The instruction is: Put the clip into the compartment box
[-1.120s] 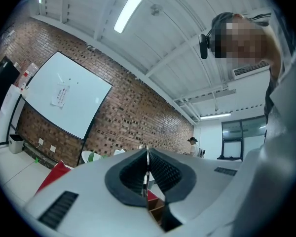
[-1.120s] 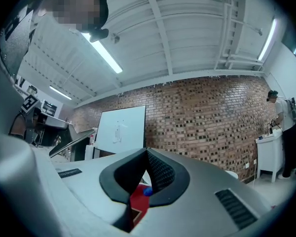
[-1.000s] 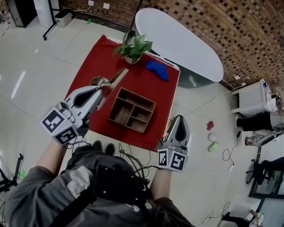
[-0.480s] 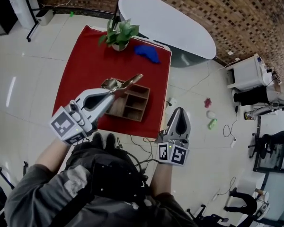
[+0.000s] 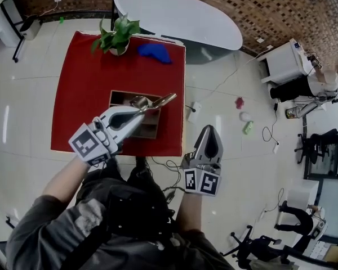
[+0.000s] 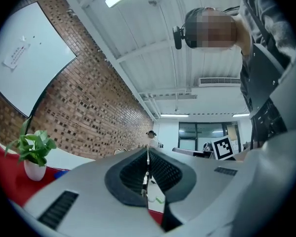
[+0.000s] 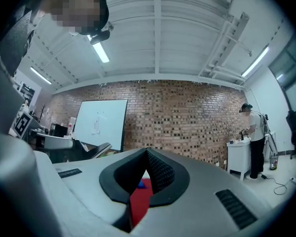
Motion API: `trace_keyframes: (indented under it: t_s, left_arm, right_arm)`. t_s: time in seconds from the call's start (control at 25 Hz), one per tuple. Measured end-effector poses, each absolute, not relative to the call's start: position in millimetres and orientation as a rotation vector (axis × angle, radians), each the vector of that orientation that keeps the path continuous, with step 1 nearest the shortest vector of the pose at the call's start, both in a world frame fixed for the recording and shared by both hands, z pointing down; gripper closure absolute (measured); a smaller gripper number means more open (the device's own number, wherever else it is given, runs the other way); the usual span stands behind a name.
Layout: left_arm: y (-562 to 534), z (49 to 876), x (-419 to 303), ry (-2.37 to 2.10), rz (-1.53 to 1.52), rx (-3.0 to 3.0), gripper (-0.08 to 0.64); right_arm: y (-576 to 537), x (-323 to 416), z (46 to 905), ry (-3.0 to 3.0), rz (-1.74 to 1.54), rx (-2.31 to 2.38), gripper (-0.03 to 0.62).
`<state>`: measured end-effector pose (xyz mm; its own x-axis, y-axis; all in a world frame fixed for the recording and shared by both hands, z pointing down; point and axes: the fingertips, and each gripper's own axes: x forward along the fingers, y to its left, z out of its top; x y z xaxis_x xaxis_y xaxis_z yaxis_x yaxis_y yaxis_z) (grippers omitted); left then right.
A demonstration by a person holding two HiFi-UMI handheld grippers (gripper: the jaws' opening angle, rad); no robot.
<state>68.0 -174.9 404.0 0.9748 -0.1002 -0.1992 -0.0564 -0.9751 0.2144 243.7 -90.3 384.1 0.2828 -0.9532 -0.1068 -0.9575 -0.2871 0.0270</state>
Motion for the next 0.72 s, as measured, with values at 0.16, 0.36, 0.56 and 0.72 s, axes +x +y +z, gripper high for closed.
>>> trace_keyframes:
  t_s: [0.16,0.36,0.56,0.72]
  left_arm:
    - [-182.1,426.6,105.0,-0.148,-0.276,2.915,0.524]
    - [-189.4,451.4,152.4,-0.198,-0.272,2.911,0.523]
    - [-192.4,474.6,174.5,-0.221,-0.241,2.93,0.523]
    - [-190.6,490.5,178.9,-0.268,-0.204,2.939,0.523]
  right_arm:
    - [-95.9,279.0,391.7,1.886,0.153,-2.454,0.594]
    - [-112.7,336.7,401.7,1.953,0.168,-2.411,0.594]
    - [-127.9,369.5,416.2,1.964,0.145,-2.346,0.592]
    - [-136.4,378.1,428.2,1.986,0.101,-2.298,0.592]
